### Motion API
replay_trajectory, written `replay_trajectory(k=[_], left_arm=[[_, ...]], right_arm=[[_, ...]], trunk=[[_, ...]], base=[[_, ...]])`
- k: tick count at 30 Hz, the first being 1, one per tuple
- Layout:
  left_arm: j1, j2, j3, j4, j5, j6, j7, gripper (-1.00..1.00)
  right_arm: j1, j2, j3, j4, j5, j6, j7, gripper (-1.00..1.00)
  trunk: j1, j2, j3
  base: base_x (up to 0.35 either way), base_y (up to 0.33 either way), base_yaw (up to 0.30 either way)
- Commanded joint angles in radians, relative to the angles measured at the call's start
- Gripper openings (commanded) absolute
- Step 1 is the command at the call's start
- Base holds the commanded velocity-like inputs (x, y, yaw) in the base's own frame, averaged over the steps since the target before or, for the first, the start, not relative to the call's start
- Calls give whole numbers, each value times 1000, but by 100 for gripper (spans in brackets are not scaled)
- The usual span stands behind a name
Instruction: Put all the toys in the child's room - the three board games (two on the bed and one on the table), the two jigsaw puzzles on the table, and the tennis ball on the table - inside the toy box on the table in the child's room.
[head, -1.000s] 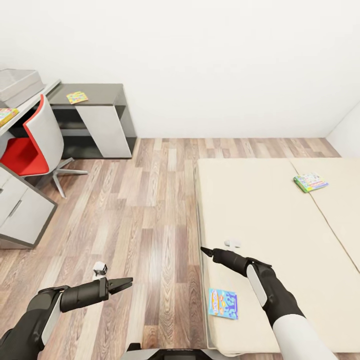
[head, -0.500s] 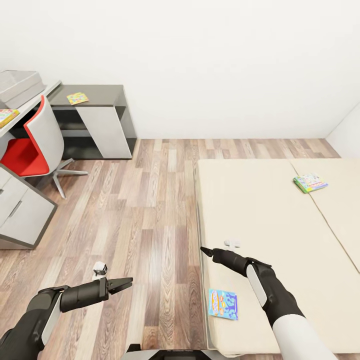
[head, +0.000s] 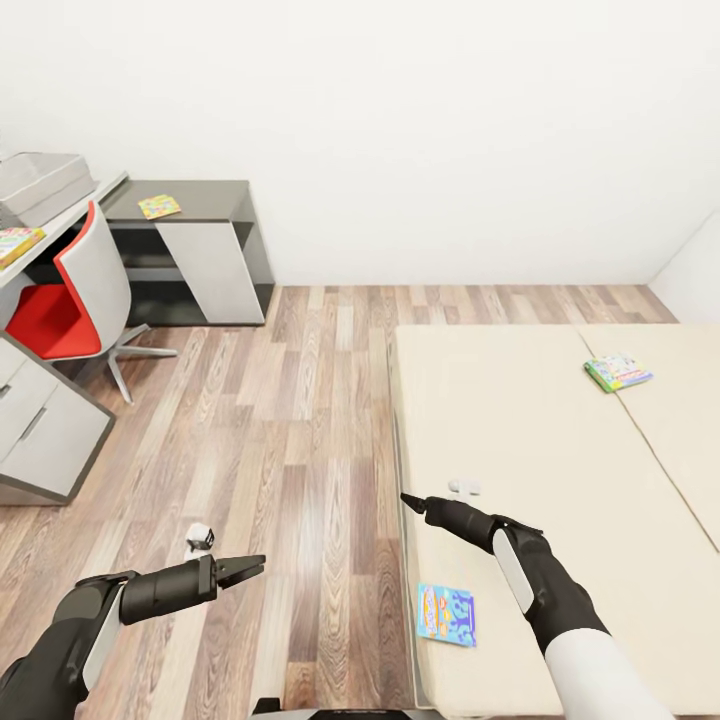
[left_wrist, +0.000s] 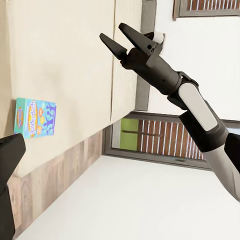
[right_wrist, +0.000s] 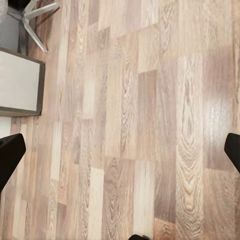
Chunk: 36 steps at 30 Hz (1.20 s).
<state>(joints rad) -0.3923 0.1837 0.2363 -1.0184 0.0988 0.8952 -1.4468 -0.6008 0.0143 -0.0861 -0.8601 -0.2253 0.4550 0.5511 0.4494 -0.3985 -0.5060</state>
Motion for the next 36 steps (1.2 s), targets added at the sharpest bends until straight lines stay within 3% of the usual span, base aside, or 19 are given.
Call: replay_trajectory(k=[1, 36], left_arm=[[0, 0, 0, 0, 1, 11, -3, 100], [0, -1, 0, 0, 1, 10, -3, 100]], right_arm=[[-1, 1, -4, -1, -6, 8, 3, 100], [-1, 2, -4, -1, -9, 7, 3, 100]], trunk=[[1, -2, 0], [1, -2, 58]], base=[[0, 0, 0], [0, 0, 0]])
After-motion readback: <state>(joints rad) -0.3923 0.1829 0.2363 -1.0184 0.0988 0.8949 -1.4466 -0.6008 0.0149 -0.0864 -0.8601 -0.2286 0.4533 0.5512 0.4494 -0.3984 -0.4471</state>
